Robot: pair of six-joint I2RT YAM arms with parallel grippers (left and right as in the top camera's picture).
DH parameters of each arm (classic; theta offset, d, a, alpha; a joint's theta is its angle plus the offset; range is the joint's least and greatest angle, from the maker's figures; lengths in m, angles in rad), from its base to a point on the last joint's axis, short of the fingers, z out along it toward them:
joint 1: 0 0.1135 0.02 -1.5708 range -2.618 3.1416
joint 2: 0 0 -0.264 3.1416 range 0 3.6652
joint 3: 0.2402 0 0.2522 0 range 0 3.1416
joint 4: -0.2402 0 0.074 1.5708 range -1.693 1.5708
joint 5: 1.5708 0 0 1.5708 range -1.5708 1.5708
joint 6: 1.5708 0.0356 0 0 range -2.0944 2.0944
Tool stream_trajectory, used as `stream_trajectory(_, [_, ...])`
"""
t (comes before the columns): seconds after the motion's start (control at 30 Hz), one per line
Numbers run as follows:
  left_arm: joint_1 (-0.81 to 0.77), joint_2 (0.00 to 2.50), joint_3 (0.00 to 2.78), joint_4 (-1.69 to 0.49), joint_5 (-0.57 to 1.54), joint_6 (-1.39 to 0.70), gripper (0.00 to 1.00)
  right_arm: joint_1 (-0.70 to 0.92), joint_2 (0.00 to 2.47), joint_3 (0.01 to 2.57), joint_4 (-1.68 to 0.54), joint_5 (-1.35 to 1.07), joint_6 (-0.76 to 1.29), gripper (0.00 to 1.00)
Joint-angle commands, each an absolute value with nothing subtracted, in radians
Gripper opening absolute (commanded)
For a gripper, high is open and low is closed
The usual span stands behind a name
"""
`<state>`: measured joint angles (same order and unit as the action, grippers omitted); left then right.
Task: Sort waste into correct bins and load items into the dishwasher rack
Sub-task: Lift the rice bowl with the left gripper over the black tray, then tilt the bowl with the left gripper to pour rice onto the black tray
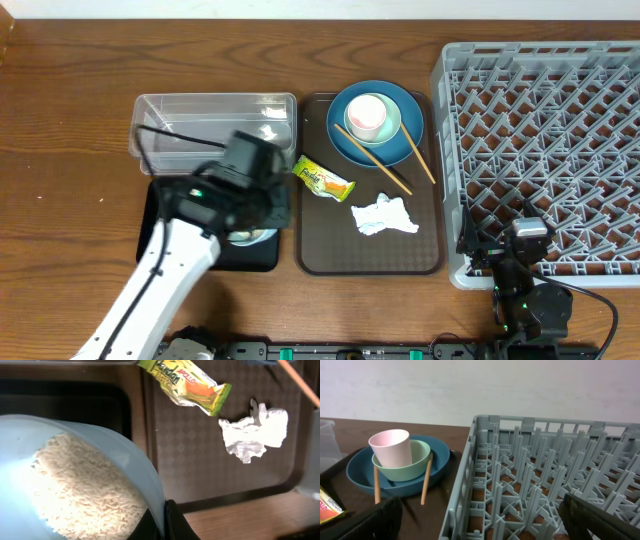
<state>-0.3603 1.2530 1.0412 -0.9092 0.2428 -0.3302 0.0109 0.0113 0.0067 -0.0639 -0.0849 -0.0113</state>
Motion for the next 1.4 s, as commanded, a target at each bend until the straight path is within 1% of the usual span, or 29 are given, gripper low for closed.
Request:
stream_trajectory(0.0, [-0.252, 1.242, 1.045, -0.925, 0.426, -0.206, 0.06, 0.020, 0.009, 0.005, -0.068, -0.079, -0.016, 0.99])
stream_trajectory(0.23, [-0.042, 1.246, 1.044, -0.952, 0.620, -0.090, 0.05, 0.020, 0.009, 0.005, -0.068, -0.079, -0.016, 0.99])
stream_trajectory(0.3, [-0.002, 1.251, 1.044, -0.958, 0.687, -0.051, 0.07, 0.020, 0.009, 0.005, -0.068, -0.079, -0.016, 0.99])
stream_trajectory(0.4, [0.043, 1.261, 1.042, -0.965, 0.735, -0.012, 0.06, 0.020, 0.009, 0.005, -0.068, -0.079, -0.016, 0.99])
stream_trajectory(0.53, [0.081, 1.270, 1.037, -0.966, 0.779, 0.020, 0.06, 0.020, 0.009, 0.005, -0.068, -0.079, -0.016, 0.99])
stream_trajectory(0.87, [0.116, 1.274, 1.030, -0.995, 0.784, 0.034, 0.06, 0.020, 0.009, 0.005, -0.068, -0.079, -0.016, 0.99])
stream_trajectory(1.07, [0.143, 1.274, 1.014, -0.994, 0.903, 0.053, 0.06, 0.020, 0.009, 0.005, -0.068, -0.079, -0.016, 0.99])
stream_trajectory(1.2, [0.187, 1.274, 0.987, -0.994, 0.950, 0.053, 0.06, 0.020, 0.009, 0.005, -0.068, -0.079, -0.016, 0.99])
stream_trajectory(1.37, [0.266, 1.274, 0.934, -0.986, 0.957, 0.072, 0.06, 0.020, 0.009, 0.005, -0.068, -0.079, -0.016, 0.99])
